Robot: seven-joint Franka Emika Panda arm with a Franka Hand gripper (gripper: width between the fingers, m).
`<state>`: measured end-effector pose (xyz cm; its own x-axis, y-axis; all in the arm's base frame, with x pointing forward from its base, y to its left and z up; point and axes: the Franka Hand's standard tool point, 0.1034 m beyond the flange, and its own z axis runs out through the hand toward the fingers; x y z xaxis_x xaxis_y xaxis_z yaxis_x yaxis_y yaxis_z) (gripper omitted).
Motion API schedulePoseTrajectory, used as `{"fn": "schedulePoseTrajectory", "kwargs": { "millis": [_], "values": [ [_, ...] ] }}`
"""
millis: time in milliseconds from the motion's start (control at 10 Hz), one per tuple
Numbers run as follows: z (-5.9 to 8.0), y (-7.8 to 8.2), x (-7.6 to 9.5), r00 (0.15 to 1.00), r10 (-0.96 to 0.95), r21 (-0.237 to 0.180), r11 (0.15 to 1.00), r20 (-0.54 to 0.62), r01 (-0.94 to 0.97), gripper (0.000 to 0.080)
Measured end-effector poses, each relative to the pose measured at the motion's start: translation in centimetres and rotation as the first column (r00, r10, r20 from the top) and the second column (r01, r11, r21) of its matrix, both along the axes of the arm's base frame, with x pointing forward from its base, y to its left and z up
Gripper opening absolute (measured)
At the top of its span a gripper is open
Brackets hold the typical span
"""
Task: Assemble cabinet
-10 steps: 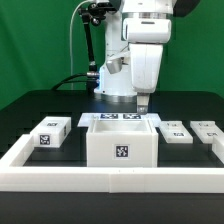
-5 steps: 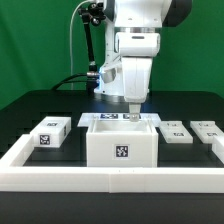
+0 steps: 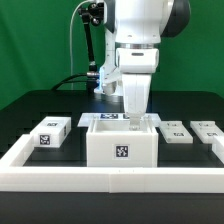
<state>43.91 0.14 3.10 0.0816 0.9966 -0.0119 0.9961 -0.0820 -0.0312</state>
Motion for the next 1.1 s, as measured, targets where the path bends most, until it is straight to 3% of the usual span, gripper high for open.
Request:
{"fn": "schedulePoseTrajectory", "kwargs": {
  "millis": [300,400,500,600,800,900,1000,1100],
  "values": [
    [-0.29,0.02,-0.09,1.000,-0.001,0.001,1.000,-0.005,0.001,0.0798],
    [-0.29,0.06,-0.09,1.000,-0.007,0.001,1.000,-0.005,0.007,0.0688],
    [-0.29,0.02,-0.10,1.000,-0.008,0.001,1.000,-0.006,0.008,0.0688],
    [-0.29,0.02,-0.10,1.000,-0.008,0.000,1.000,-0.006,0.008,0.0554],
    [-0.30,0.01,-0.10,1.000,-0.008,0.000,1.000,-0.006,0.008,0.0195],
    [-0.30,0.01,-0.11,1.000,-0.008,0.000,1.000,-0.006,0.008,0.0195],
    [-0.29,0.02,-0.09,1.000,-0.008,0.001,1.000,-0.005,0.008,0.0070],
    [-0.27,-0.04,-0.04,1.000,-0.009,0.000,1.000,-0.004,0.009,0.0035]
  ]
}}
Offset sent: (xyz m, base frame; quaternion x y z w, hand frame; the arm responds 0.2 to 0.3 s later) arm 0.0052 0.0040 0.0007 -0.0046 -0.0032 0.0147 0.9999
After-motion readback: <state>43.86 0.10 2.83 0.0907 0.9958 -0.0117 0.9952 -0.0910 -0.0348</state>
